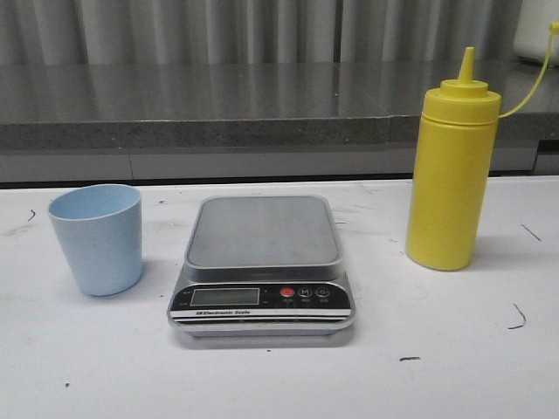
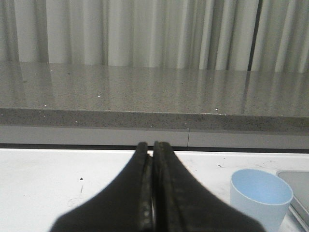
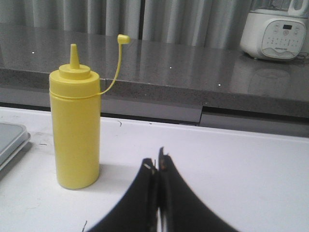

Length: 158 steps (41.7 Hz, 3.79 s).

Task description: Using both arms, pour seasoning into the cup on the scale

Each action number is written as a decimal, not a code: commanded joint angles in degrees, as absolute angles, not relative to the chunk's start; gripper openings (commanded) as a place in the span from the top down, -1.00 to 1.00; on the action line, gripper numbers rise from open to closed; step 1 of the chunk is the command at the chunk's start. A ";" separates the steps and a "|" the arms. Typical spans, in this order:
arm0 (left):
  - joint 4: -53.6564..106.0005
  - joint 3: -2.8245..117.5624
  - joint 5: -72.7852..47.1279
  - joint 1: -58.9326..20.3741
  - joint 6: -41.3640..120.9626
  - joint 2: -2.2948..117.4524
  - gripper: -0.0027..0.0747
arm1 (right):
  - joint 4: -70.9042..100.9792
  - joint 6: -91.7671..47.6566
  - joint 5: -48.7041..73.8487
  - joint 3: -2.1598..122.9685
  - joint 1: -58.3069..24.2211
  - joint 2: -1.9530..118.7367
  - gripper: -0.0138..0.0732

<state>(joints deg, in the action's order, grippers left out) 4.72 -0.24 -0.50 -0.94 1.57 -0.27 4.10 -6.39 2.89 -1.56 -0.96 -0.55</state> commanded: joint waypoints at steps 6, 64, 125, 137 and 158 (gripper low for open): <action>5.21 -1.62 4.39 -0.79 1.61 -1.19 0.98 | 4.16 -6.64 -1.95 -1.17 -0.71 -1.52 0.84; 5.09 32.01 -20.27 -0.79 1.61 10.94 0.98 | 6.43 -7.44 25.28 30.52 -0.71 10.73 0.84; 5.57 37.74 -32.27 -1.75 1.61 30.20 -0.41 | 6.37 -8.27 37.20 34.99 -0.71 33.63 -0.70; 4.94 46.08 -37.85 -8.88 2.72 48.19 -0.40 | 6.37 -8.27 37.20 34.99 -0.71 33.63 -0.70; 5.09 62.01 -43.64 -13.73 2.72 78.93 -0.40 | 6.37 -8.27 37.26 34.99 -0.71 33.63 -0.70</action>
